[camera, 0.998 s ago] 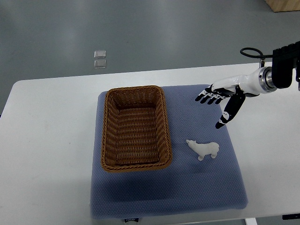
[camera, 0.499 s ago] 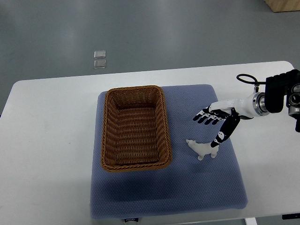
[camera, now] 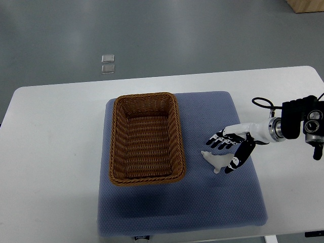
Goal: Place white bear in brown basket with right hand
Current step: 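Close the right hand's fingers around the white polar bear, then lift the polar bear up with the right hand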
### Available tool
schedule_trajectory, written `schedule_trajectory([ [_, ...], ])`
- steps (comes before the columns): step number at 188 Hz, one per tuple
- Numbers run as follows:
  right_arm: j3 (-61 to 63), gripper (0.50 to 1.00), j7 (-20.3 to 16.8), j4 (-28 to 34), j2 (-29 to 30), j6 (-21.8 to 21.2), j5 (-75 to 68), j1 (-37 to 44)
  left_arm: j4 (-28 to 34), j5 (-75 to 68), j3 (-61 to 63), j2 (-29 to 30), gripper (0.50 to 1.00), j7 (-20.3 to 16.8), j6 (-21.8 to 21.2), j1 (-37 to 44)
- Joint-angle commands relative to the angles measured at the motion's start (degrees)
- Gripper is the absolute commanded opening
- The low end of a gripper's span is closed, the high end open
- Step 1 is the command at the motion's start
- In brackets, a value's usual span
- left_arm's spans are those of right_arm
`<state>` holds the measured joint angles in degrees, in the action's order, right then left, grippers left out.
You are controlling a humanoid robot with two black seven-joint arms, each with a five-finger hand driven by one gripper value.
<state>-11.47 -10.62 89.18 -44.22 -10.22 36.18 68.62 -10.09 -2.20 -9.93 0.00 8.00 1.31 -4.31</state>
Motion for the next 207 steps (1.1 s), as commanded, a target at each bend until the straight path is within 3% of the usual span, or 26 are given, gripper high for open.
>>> schedule_trajectory([
  [1,0.3,0.897,0.5,-0.3,0.5,1.0,0.6,-0.9,0.1,0.0,0.0,0.0,1.0,0.0,0.0,0.0],
  [15,0.3,0.866,0.7,-0.5,0.7,1.3,1.7,-1.6,0.1,0.0,0.1,0.0,1.0,0.0,0.0,0.0],
  [78,0.4,0.815,1.2,-1.2,1.2,2.0,3.2,-3.2,0.1,0.0,0.0,0.0,1.0,0.0,0.0,0.0],
  [88,0.4,0.762,1.3,-1.4,1.6,2.2,3.9,-3.6,0.1,0.0,0.0,0.0,1.0,0.0,0.0,0.0],
  [97,0.4,0.678,1.5,-1.5,1.8,2.9,4.4,-3.9,0.1,0.0,0.0,0.0,1.0,0.0,0.0,0.0],
  [136,0.4,0.5,2.6,-2.3,2.3,4.2,6.0,-4.6,0.1,0.0,0.1,0.0,1.0,0.0,0.0,0.0],
  [177,1.1,0.5,3.2,-2.3,0.5,3.3,6.3,-3.2,0.0,0.0,0.0,0.0,1.0,0.0,0.0,0.0],
  [207,2.8,0.5,3.2,-2.1,-2.4,0.2,5.7,2.7,0.1,0.0,0.1,0.0,1.0,0.0,0.0,0.0],
])
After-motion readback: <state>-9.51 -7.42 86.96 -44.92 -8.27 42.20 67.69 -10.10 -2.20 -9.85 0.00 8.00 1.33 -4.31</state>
